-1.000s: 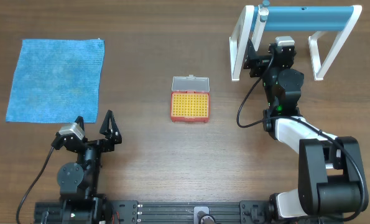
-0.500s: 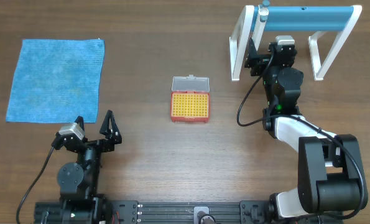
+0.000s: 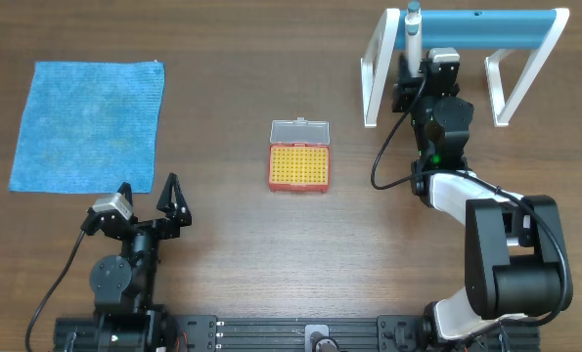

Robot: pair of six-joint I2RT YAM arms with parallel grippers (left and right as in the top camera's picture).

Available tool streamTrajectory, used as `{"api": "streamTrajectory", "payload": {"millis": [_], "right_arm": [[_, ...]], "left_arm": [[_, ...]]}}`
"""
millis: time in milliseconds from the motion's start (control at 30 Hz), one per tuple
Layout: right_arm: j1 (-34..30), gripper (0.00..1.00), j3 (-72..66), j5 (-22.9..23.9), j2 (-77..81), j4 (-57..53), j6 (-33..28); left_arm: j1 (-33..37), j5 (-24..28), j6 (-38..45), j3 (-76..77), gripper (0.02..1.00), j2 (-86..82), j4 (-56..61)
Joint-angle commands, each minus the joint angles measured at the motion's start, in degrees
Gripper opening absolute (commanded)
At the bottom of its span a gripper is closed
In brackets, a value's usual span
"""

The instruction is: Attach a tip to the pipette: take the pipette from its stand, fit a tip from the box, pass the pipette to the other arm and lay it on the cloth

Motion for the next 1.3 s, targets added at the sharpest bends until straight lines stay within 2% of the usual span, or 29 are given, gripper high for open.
{"api": "streamTrajectory", "payload": {"millis": [33, 1033, 1300], "right_arm": [[0.2, 0.086, 1.0, 0.7, 0.5, 0.5, 0.1], [0.4, 0.082, 0.4, 0.7, -3.3, 1.4, 0.1], [1.0, 0.082, -5.0, 0.7, -11.5, -0.5, 0.6]], "left_arm": [[0.2, 0.4, 0.8, -0.2, 0.996, -0.3, -0.3], [0.2, 0.4, 0.8, -0.2, 0.998, -0.3, -0.3], [0.2, 0.4, 0.8, -0.2, 0.996, -0.3, -0.3]]}}
